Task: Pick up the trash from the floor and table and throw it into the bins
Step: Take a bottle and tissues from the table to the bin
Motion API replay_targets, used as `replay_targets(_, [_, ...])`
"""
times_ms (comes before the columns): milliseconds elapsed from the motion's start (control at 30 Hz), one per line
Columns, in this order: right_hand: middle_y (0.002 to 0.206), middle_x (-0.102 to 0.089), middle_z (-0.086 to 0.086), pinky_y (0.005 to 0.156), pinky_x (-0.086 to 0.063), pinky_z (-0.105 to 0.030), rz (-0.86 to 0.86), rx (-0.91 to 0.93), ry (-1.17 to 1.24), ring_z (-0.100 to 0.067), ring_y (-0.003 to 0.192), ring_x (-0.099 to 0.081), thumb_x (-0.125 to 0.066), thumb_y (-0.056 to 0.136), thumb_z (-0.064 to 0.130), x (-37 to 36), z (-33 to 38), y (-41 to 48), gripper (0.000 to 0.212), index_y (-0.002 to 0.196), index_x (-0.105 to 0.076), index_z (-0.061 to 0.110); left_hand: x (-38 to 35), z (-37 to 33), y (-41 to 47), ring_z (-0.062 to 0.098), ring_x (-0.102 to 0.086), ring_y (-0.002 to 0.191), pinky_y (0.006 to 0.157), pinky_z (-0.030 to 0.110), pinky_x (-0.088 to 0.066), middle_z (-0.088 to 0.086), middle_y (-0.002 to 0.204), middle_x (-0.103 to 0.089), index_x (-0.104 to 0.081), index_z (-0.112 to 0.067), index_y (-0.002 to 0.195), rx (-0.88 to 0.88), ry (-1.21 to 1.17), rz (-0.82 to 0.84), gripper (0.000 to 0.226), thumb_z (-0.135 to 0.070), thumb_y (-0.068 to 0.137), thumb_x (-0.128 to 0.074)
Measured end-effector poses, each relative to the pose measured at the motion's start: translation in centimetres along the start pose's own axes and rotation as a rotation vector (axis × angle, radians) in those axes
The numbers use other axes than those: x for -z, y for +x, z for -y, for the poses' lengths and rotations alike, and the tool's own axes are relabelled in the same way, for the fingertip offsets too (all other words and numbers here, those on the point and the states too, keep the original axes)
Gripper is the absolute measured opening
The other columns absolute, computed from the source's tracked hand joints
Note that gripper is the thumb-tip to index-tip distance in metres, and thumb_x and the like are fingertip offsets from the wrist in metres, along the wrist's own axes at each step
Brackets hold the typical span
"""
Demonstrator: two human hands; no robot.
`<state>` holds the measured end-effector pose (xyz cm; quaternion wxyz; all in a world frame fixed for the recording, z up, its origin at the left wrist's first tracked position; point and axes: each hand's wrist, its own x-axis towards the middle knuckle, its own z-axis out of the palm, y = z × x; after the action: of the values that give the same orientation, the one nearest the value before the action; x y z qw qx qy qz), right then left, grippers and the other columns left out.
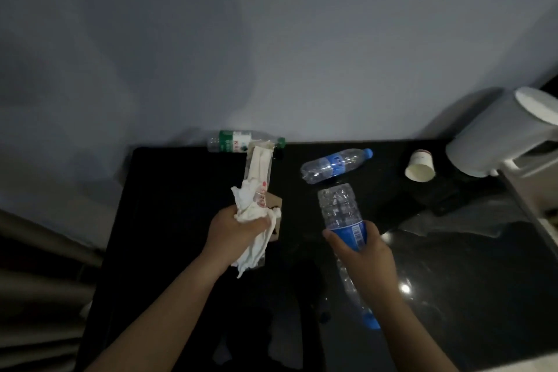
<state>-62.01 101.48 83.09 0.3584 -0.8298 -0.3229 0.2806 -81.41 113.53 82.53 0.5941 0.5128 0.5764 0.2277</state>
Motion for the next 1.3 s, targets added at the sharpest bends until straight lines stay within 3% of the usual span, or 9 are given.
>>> replay_targets(267, [0.086, -0.068, 0.008, 0.063, -0.054, -0.027, -0.199, -0.038, 0.190, -0.007, 0.073, -0.067, -0.073, 0.074, 0.053, 13.4, -6.0, -4.1, 0.036, 0.099, -0.053, 0.036, -12.8, -4.6, -6.8, 0.016, -0.069, 0.081, 0.070, 0.027, -0.051, 0.002, 0.083, -0.074, -0.072, -0.017, 0.087, -0.093, 0.024, 0.165, 0.008, -0.016, 0.080, -0.074])
replay_targets(333, [0.087, -0.067, 0.009, 0.063, -0.053, -0.025, -0.261, -0.051, 0.215, -0.008, 0.074, -0.066, -0.072, 0.075, 0.052, 17.6, -8.2, -5.6, 0.033, 0.095, -0.051, 0.036, -16.9, -5.4, -9.2, 0.015, -0.069, 0.081, 0.068, 0.026, -0.050, 0.000, 0.083, -0.074, -0.072, -0.017, 0.087, -0.104, 0.023, 0.226, 0.009, -0.014, 0.079, -0.074])
replay_targets(467, [0.090, -0.066, 0.011, 0.060, -0.044, -0.017, -0.440, -0.081, 0.234, -0.005, 0.077, -0.064, -0.070, 0.078, 0.051, 26.1, -13.0, -9.1, 0.043, 0.110, -0.053, 0.028, -26.0, -7.1, -14.1, 0.015, -0.069, 0.082, 0.070, 0.026, -0.051, 0.000, 0.083, -0.074, -0.071, -0.019, 0.086, -0.144, 0.045, 0.357, 0.011, -0.013, 0.078, -0.075])
replay_targets(633, [0.087, -0.064, 0.011, 0.060, -0.042, -0.018, -0.677, -0.149, 0.280, -0.006, 0.075, -0.061, -0.069, 0.079, 0.051, 35.2, -19.0, -13.7, 0.041, 0.107, -0.055, 0.024, -36.4, -9.0, -20.4, 0.005, -0.068, 0.066, 0.051, 0.013, -0.047, -0.005, 0.074, -0.073, -0.069, -0.018, 0.083, -0.236, 0.080, 0.535, 0.008, -0.013, 0.079, -0.073])
replay_targets(767, [0.097, -0.062, 0.007, 0.059, -0.038, -0.015, -0.836, -0.221, 0.352, -0.004, 0.079, -0.058, -0.067, 0.082, 0.049, 40.6, -22.9, -16.7, 0.047, 0.117, -0.053, 0.021, -43.2, -10.0, -23.8, 0.014, -0.071, 0.075, 0.060, 0.021, -0.050, 0.002, 0.082, -0.075, -0.072, -0.014, 0.090, -0.263, 0.168, 0.699, 0.012, -0.018, 0.080, -0.073])
replay_targets(900, [0.096, -0.066, 0.008, 0.065, -0.048, -0.023, -0.947, -0.285, 0.425, -0.007, 0.082, -0.063, -0.069, 0.077, 0.054, 44.5, -26.0, -17.8, 0.045, 0.110, -0.057, 0.026, -49.5, -10.8, -25.3, 0.021, -0.072, 0.076, 0.065, 0.027, -0.051, 0.006, 0.080, -0.075, -0.072, -0.013, 0.090, -0.300, 0.247, 0.828, 0.014, -0.022, 0.079, -0.074])
replay_targets(1100, [0.083, -0.068, 0.008, 0.064, -0.048, -0.022, -1.090, -0.348, 0.378, -0.007, 0.075, -0.066, -0.071, 0.076, 0.053, 50.1, -29.4, -15.8, 0.034, 0.097, -0.059, 0.029, -59.7, -12.5, -24.7, 0.022, -0.071, 0.087, 0.081, 0.040, -0.056, 0.004, 0.089, -0.074, -0.070, -0.016, 0.099, -0.312, 0.237, 0.988, 0.056, -0.046, 0.052, -0.077])
replay_targets(1233, [0.082, -0.068, 0.007, 0.066, -0.051, -0.023, -1.128, -0.393, 0.357, -0.008, 0.075, -0.066, -0.073, 0.076, 0.050, 54.1, -30.6, -13.5, 0.035, 0.098, -0.060, 0.025, -65.4, -14.8, -24.2, 0.020, -0.065, 0.077, 0.063, 0.025, -0.048, 0.006, 0.082, -0.068, -0.062, -0.016, 0.085, -0.281, 0.262, 1.004, 0.016, -0.024, 0.080, -0.075])
replay_targets(1300, [0.084, -0.068, 0.007, 0.064, -0.048, -0.020, -1.150, -0.412, 0.355, -0.008, 0.076, -0.066, -0.072, 0.077, 0.049, 56.0, -31.6, -12.5, 0.037, 0.101, -0.059, 0.024, -67.9, -15.6, -24.1, 0.019, -0.065, 0.075, 0.059, 0.026, -0.046, 0.009, 0.083, -0.069, -0.063, -0.013, 0.088, -0.227, 0.288, 1.052, 0.018, -0.024, 0.079, -0.075])
